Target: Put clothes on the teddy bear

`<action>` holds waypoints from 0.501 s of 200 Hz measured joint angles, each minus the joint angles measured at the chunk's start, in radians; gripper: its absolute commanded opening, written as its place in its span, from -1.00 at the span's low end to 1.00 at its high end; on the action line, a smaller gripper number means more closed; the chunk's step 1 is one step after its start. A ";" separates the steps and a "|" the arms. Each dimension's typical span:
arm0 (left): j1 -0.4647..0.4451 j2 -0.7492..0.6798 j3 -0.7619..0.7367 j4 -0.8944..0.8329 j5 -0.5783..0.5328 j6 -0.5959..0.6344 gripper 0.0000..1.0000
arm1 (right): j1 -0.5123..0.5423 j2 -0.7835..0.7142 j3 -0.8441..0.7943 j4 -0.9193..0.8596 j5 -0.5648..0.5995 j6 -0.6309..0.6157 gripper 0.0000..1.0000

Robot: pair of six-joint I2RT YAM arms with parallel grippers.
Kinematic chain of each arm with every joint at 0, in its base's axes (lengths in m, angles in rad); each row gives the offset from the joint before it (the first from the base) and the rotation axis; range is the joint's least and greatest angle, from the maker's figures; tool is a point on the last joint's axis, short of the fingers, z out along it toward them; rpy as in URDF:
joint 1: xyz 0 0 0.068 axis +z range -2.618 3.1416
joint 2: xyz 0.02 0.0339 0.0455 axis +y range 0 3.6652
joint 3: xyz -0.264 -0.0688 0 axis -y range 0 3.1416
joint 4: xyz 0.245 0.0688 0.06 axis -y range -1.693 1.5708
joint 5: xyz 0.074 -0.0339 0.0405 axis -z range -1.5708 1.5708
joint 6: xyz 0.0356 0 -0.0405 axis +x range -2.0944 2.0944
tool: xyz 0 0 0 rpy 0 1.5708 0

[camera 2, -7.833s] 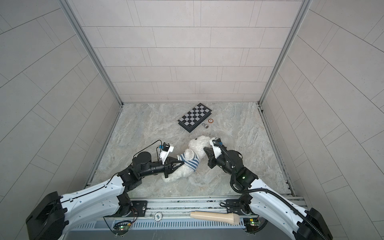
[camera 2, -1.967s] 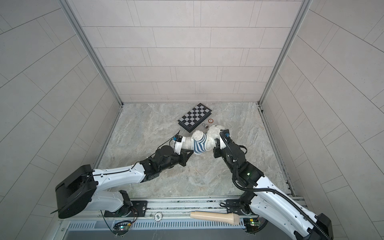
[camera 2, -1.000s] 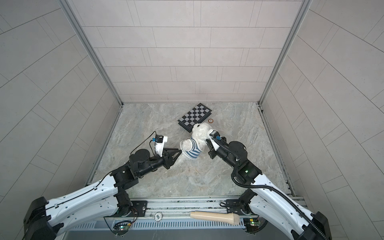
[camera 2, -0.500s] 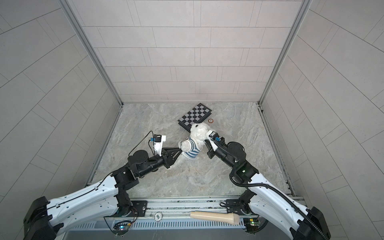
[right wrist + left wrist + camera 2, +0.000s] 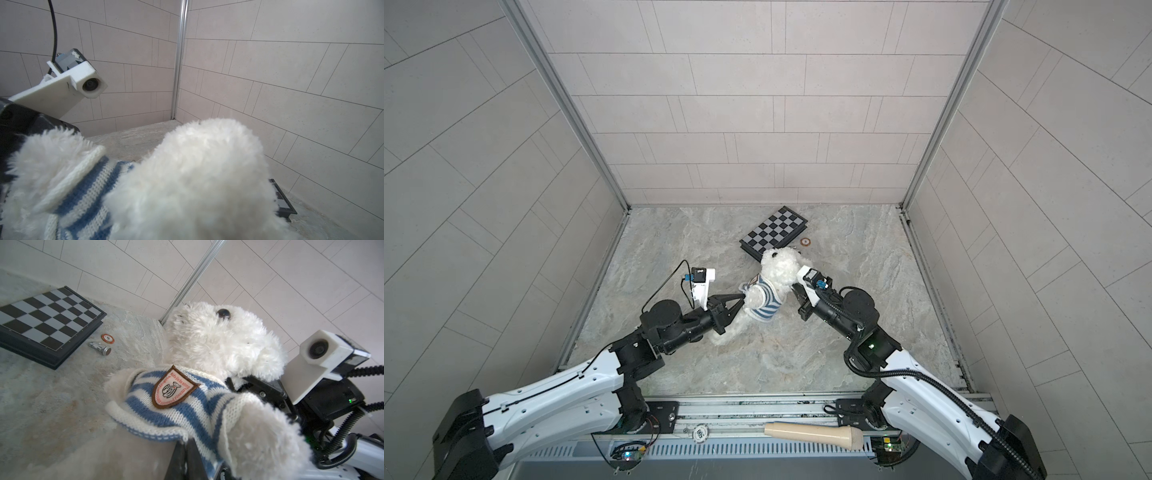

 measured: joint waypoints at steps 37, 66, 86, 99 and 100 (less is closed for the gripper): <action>0.000 -0.021 -0.024 -0.011 -0.018 0.002 -1.00 | 0.003 -0.018 -0.014 0.008 0.024 -0.003 -1.00; 0.000 -0.040 -0.034 -0.037 -0.035 0.005 -1.00 | 0.006 -0.046 -0.036 0.014 0.068 -0.008 -1.00; 0.000 -0.042 -0.034 -0.046 -0.032 0.014 -1.00 | 0.006 -0.051 -0.039 0.014 0.081 -0.011 -1.00; 0.000 -0.039 -0.034 -0.044 -0.018 0.022 -1.00 | 0.006 -0.051 -0.039 0.012 0.081 -0.011 -1.00; 0.000 -0.038 -0.034 -0.043 -0.015 0.023 -0.99 | 0.006 -0.051 -0.039 0.011 0.080 -0.011 -1.00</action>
